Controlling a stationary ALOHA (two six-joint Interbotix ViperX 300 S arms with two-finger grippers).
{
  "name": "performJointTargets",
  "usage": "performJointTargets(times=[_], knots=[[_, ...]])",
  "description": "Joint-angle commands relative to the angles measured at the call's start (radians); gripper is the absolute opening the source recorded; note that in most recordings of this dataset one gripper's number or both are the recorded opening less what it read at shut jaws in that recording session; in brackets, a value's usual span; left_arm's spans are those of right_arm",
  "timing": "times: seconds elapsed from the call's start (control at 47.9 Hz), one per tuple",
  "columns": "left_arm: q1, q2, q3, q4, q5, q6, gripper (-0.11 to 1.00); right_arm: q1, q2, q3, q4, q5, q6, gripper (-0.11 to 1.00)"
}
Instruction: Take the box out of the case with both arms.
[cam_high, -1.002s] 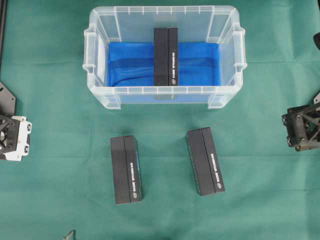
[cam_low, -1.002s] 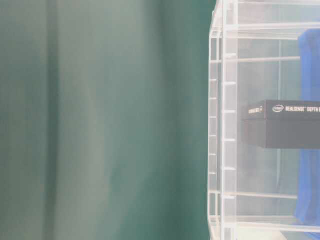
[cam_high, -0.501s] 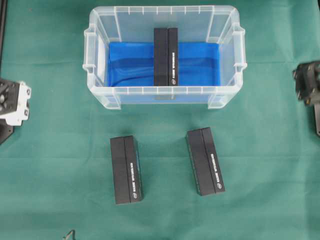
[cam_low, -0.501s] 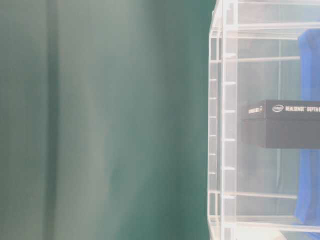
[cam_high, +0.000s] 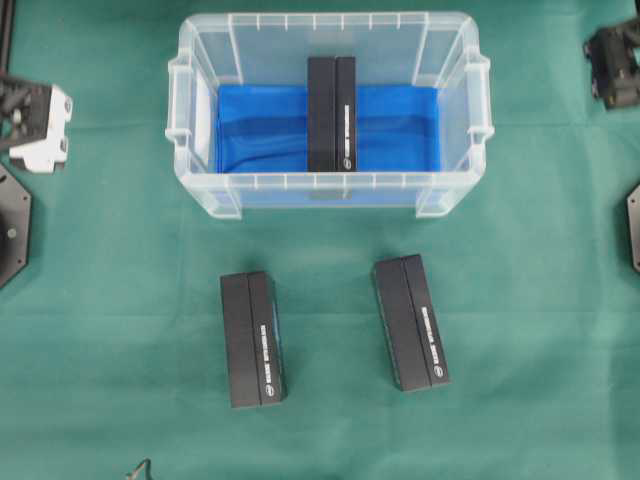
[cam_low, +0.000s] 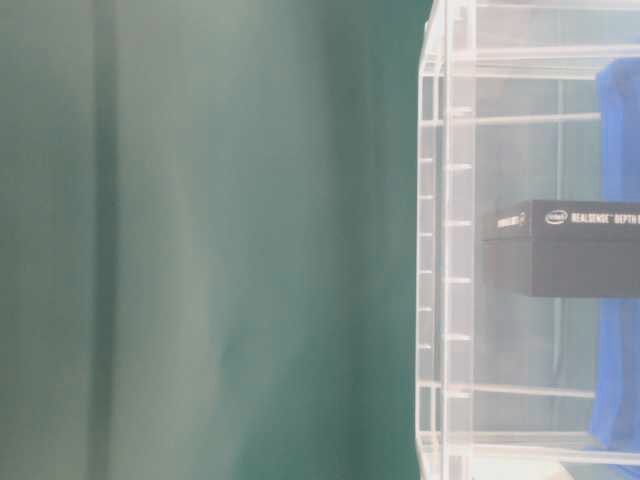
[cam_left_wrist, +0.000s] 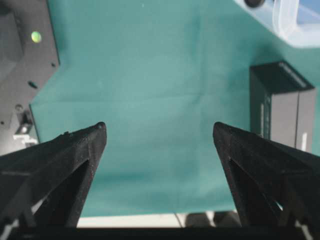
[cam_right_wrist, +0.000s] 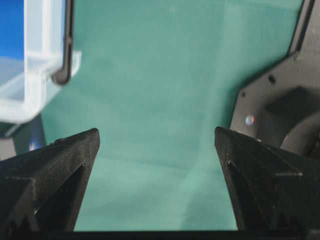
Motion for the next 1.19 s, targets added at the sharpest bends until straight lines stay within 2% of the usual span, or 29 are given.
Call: performJointTargets(times=[0.0,1.169], knots=[[0.021,0.000,-0.020,0.000,0.002,0.012,0.90,-0.021,0.006,-0.011,0.000,-0.014,-0.021,0.91],[0.028,0.000,-0.020,0.000,0.000,0.026,0.90,-0.026,0.014,-0.011,0.003,-0.017,-0.035,0.91]])
